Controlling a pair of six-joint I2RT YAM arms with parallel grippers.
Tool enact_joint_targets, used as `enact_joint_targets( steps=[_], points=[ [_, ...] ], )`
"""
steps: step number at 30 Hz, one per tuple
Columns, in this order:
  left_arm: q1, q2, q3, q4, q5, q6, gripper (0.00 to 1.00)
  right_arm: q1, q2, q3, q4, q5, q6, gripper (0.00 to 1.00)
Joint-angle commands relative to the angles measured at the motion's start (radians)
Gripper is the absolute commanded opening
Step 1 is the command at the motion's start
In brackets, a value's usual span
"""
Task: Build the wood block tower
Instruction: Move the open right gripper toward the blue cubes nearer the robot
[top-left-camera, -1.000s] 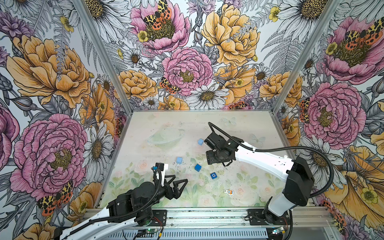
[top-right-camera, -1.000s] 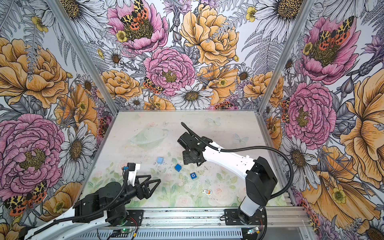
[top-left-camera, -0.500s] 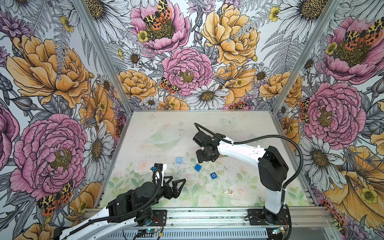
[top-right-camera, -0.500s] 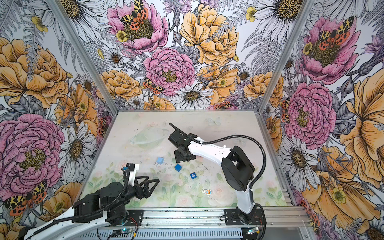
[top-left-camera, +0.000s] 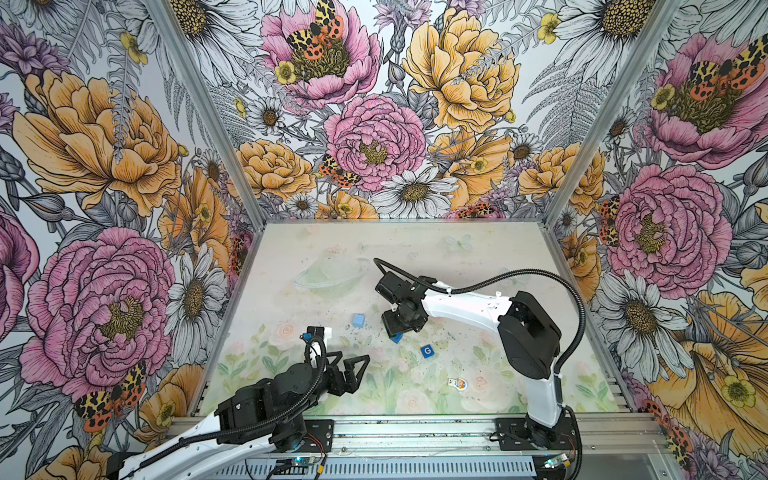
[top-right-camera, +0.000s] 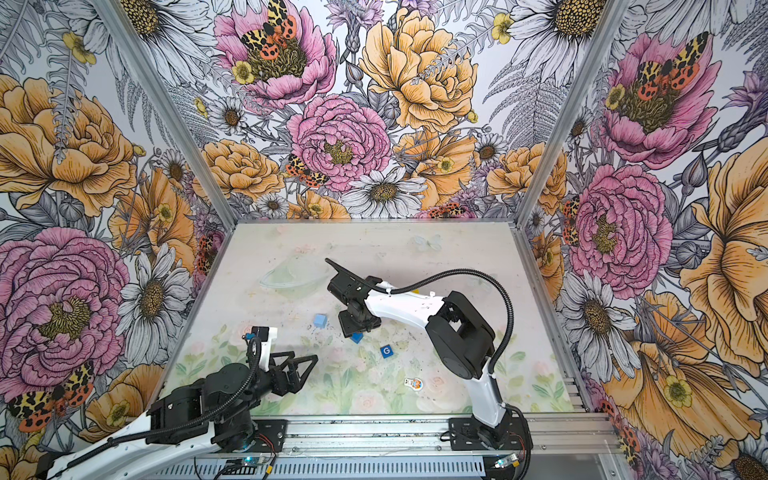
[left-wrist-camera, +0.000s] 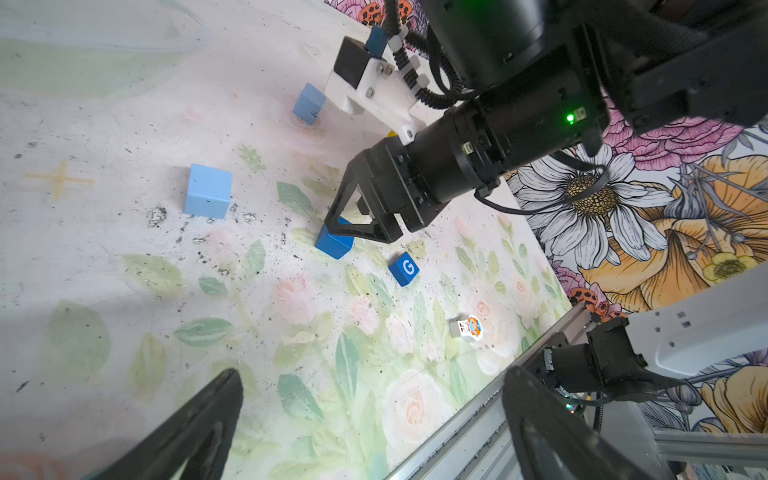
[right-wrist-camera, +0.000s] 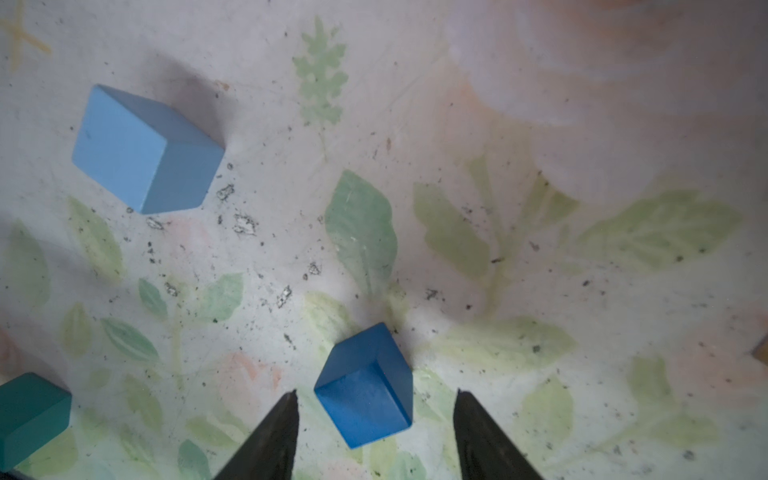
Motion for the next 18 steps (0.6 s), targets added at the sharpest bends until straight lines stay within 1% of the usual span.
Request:
enact_joint_targets(
  steps=[1, 12, 18],
  points=[
    [-0.006, 0.01, 0.017, -0.008, -0.044, -0.011, 0.99, 0.005, 0.009, -0.001, 0.025, -0.007, -0.031, 0.62],
    [-0.006, 0.008, 0.012, -0.008, -0.042, -0.025, 0.99, 0.022, 0.046, -0.003, 0.044, -0.027, -0.05, 0.54],
    [-0.007, 0.004, 0.012, -0.008, -0.044, -0.024, 0.99, 0.031, 0.041, -0.01, 0.047, -0.041, -0.047, 0.5]
  ],
)
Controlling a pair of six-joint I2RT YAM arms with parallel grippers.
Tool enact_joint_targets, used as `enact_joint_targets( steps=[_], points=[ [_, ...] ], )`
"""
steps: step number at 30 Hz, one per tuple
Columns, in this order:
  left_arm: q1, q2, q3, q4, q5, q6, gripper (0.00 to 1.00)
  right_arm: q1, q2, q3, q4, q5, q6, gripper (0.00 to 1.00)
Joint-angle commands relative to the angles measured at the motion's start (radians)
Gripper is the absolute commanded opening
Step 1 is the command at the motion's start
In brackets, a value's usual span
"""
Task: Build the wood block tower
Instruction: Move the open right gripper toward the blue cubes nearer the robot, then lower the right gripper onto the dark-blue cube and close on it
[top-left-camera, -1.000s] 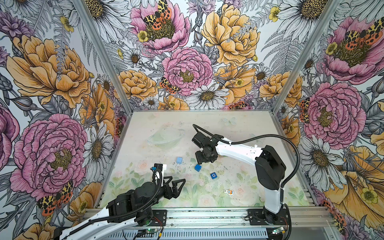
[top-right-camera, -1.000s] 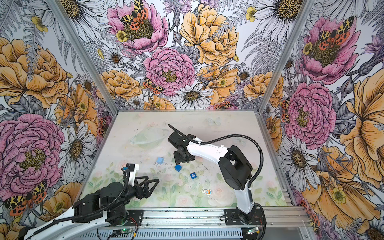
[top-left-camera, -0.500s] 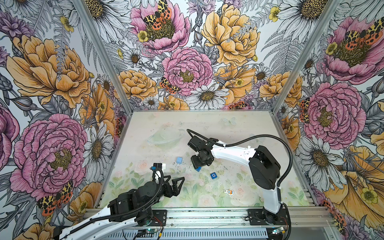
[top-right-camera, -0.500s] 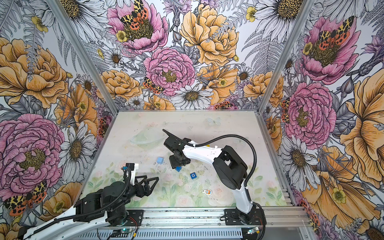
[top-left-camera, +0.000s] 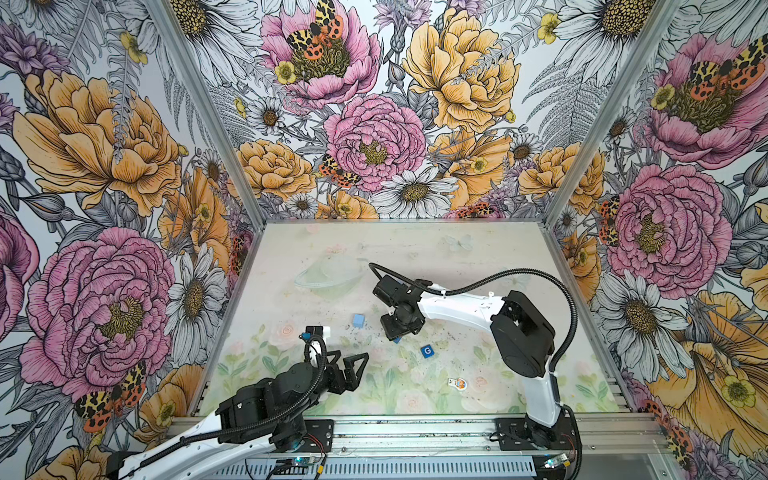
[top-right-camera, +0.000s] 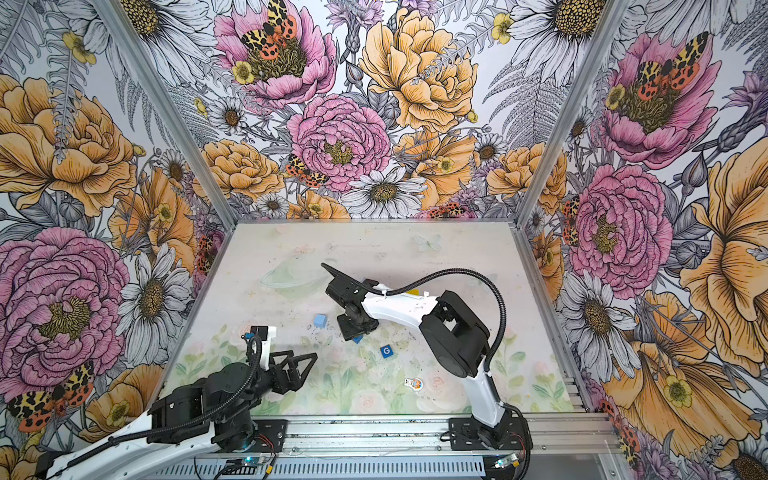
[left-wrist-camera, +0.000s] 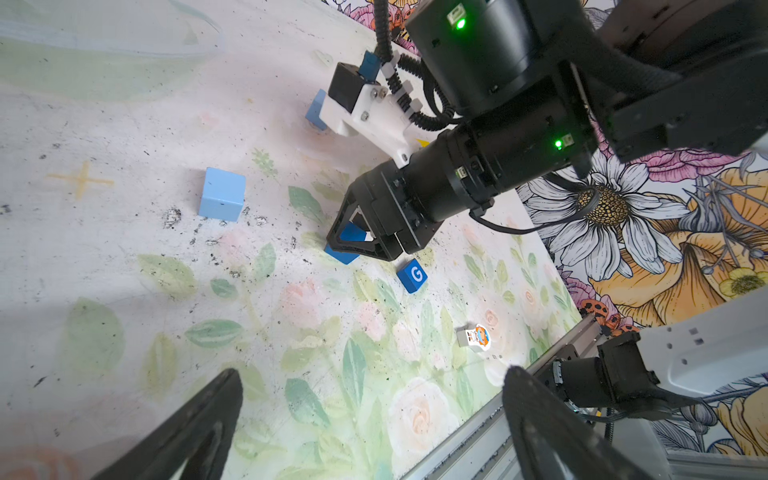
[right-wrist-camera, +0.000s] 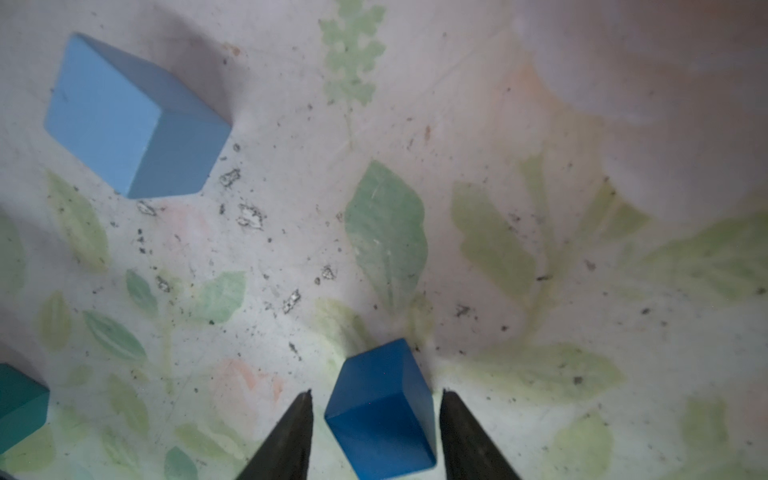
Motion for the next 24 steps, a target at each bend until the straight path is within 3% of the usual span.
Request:
enact_joint_targets(
  steps=[1, 12, 24],
  points=[
    [-0.006, -0.003, 0.012, -0.008, -0.023, -0.006, 0.99, 0.008, 0.002, -0.012, 0.021, -0.011, -0.003, 0.5],
    [-0.006, -0.034, 0.005, -0.009, -0.008, 0.003, 0.99, 0.017, -0.016, -0.034, 0.019, 0.006, 0.039, 0.49],
    [-0.005, -0.065, 0.001, -0.024, -0.003, 0.006, 0.99, 0.019, -0.006, -0.034, 0.012, 0.035, 0.059, 0.38]
  ],
)
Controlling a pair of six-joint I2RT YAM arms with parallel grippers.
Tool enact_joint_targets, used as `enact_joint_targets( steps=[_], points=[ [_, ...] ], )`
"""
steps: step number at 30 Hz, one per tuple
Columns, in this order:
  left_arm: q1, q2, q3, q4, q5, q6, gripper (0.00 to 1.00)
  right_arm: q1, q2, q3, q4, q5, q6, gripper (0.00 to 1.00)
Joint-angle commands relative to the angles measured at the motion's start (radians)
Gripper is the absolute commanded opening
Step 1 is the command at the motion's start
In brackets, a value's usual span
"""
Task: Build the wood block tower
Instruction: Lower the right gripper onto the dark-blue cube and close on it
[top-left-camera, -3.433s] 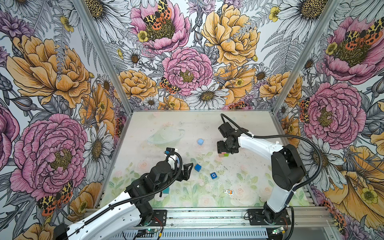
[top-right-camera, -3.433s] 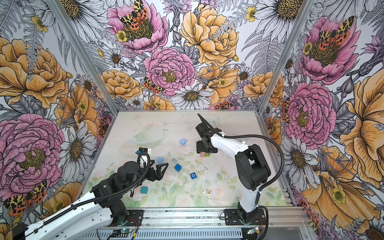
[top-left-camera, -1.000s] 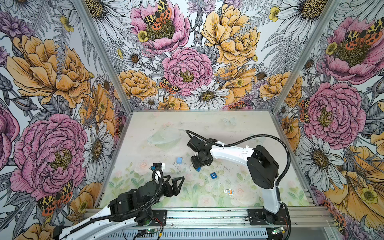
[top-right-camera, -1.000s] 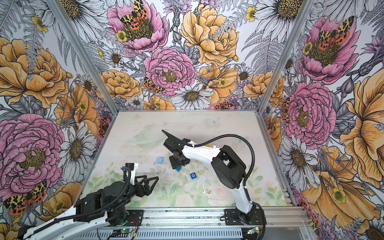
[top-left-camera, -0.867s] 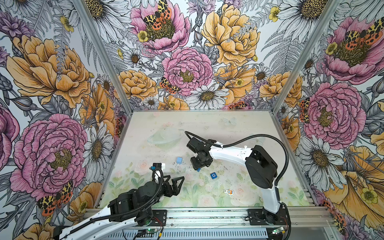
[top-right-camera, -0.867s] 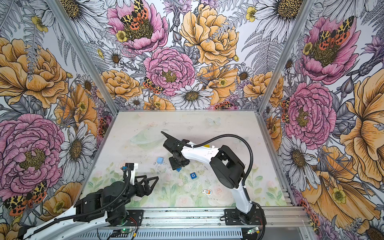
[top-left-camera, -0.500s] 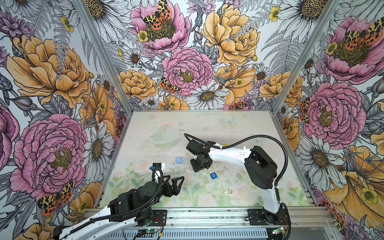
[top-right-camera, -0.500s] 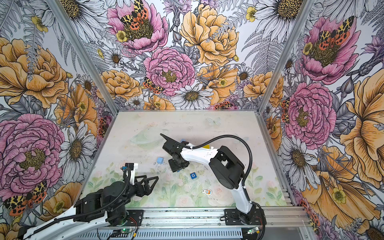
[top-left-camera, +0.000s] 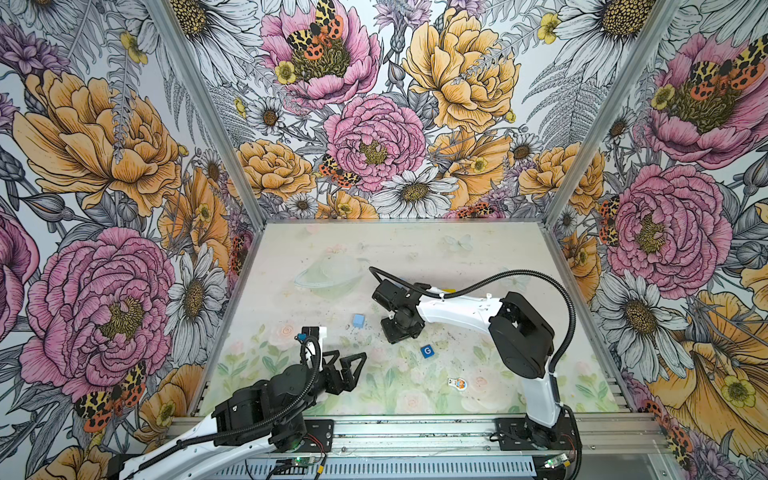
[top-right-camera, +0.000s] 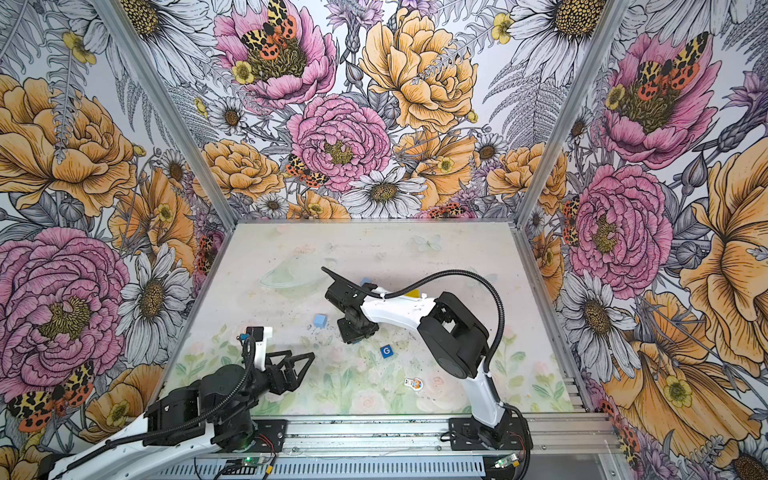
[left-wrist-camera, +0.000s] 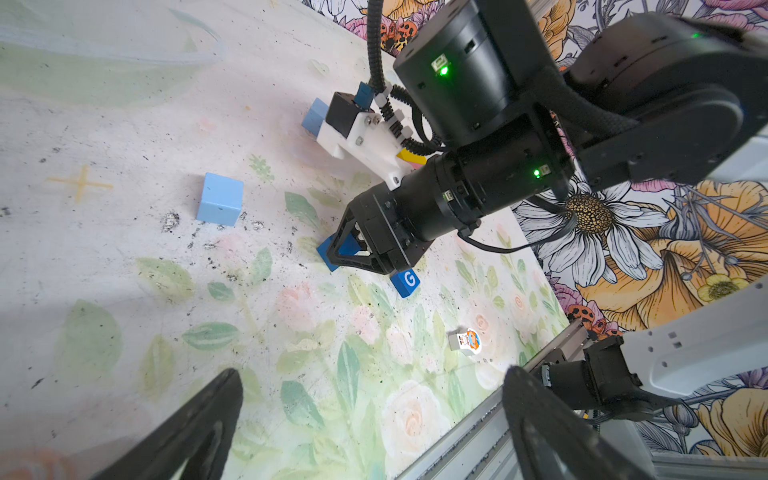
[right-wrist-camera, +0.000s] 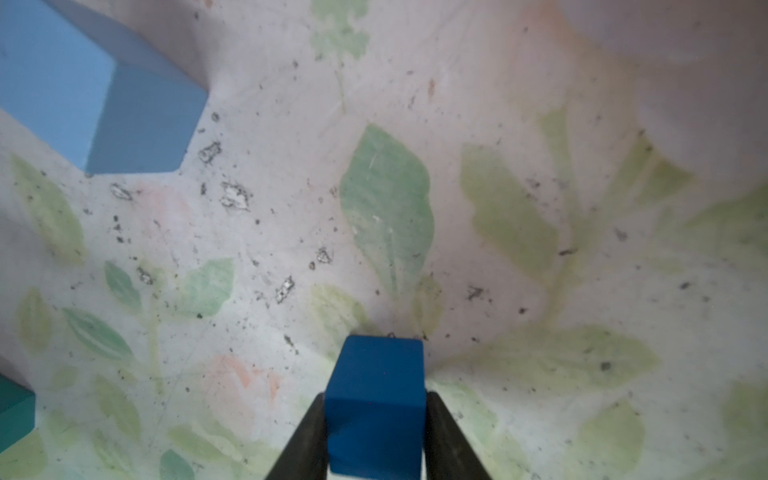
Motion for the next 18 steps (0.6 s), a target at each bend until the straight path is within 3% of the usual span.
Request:
enact_joint_targets(
  steps=[1, 18],
  points=[
    [-0.006, -0.014, 0.002, -0.009, -0.003, 0.01, 0.99, 0.006, -0.004, -0.005, 0.005, 0.033, 0.013, 0.37],
    [-0.007, 0.002, 0.014, -0.008, -0.023, 0.018, 0.99, 0.002, 0.008, 0.014, -0.026, 0.079, 0.009, 0.35]
  ],
)
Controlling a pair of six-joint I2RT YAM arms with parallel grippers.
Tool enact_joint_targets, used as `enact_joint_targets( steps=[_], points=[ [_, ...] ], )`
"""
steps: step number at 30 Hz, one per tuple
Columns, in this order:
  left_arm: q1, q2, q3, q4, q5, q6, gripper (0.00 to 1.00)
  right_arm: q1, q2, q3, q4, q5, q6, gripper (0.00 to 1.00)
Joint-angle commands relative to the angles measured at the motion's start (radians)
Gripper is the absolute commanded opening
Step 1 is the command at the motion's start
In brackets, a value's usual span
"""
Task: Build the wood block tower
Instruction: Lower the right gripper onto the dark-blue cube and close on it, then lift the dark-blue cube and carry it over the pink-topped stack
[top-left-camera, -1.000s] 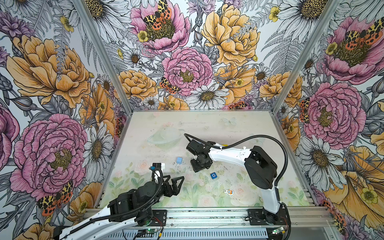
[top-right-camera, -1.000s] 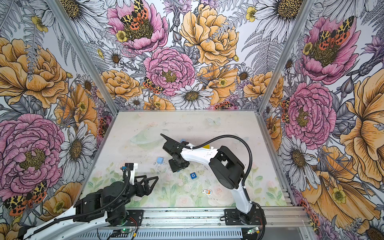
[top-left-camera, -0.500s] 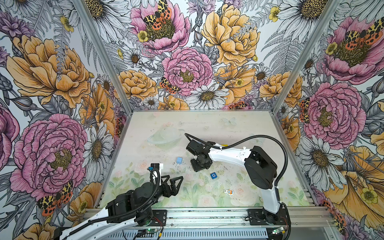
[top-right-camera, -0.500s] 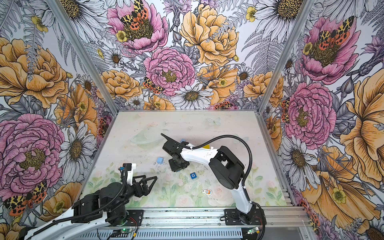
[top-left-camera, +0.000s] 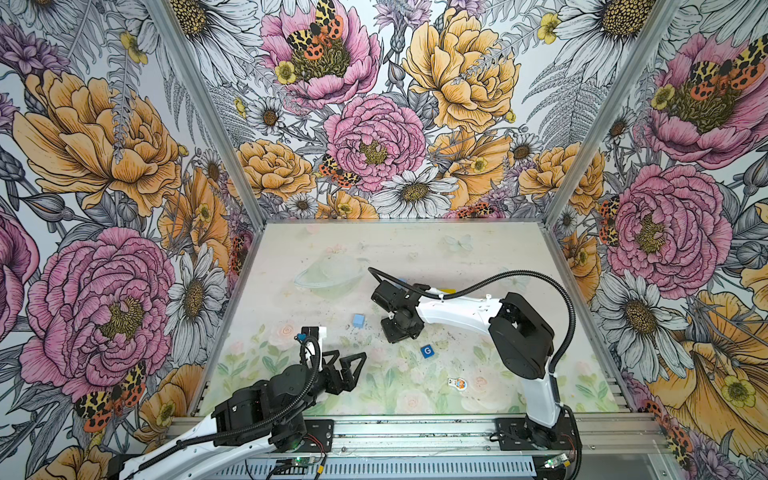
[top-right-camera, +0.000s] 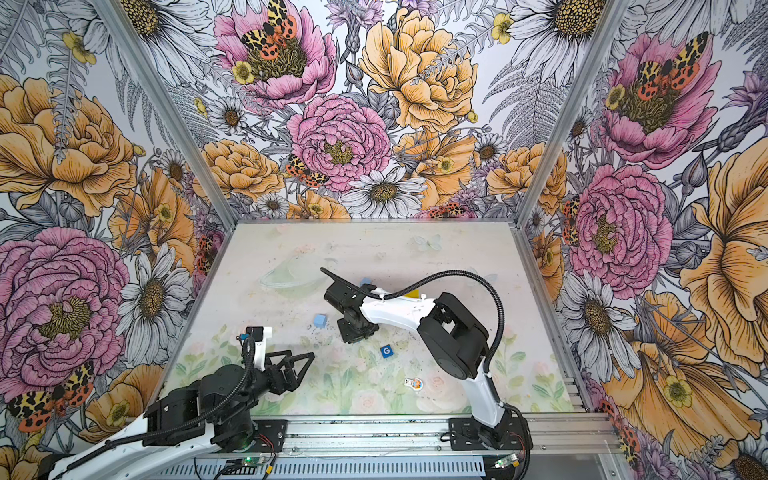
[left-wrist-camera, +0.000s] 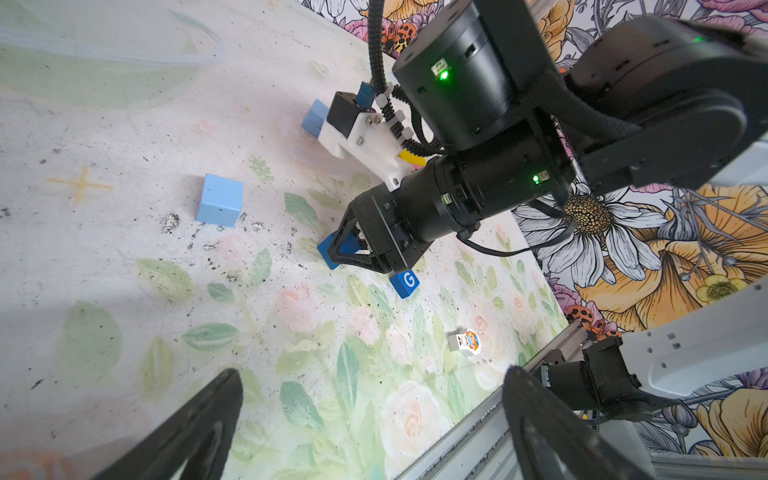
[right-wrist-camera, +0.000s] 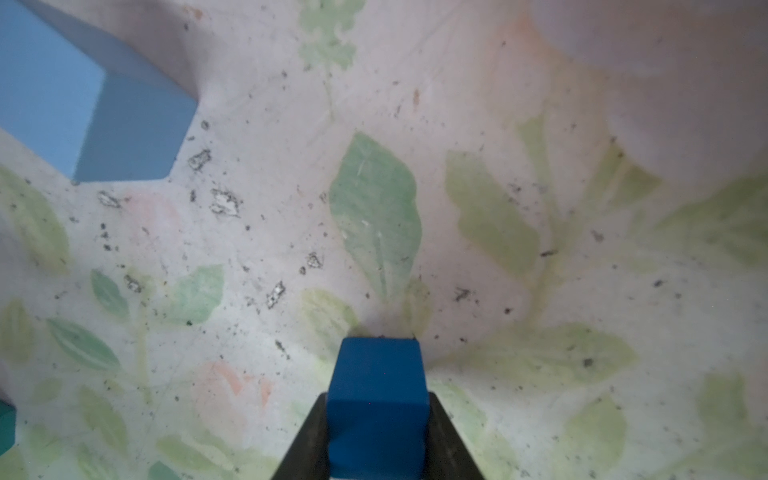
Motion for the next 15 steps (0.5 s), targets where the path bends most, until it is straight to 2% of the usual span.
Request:
enact_joint_targets(
  steps=[1, 15],
  points=[
    [-0.007, 0.002, 0.014, -0.009, -0.023, 0.018, 0.99, 0.002, 0.01, 0.014, -0.024, 0.036, 0.003, 0.36],
    [-0.006, 0.005, 0.02, -0.008, -0.03, 0.028, 0.99, -0.023, -0.067, 0.01, -0.048, 0.079, -0.001, 0.32]
  ],
)
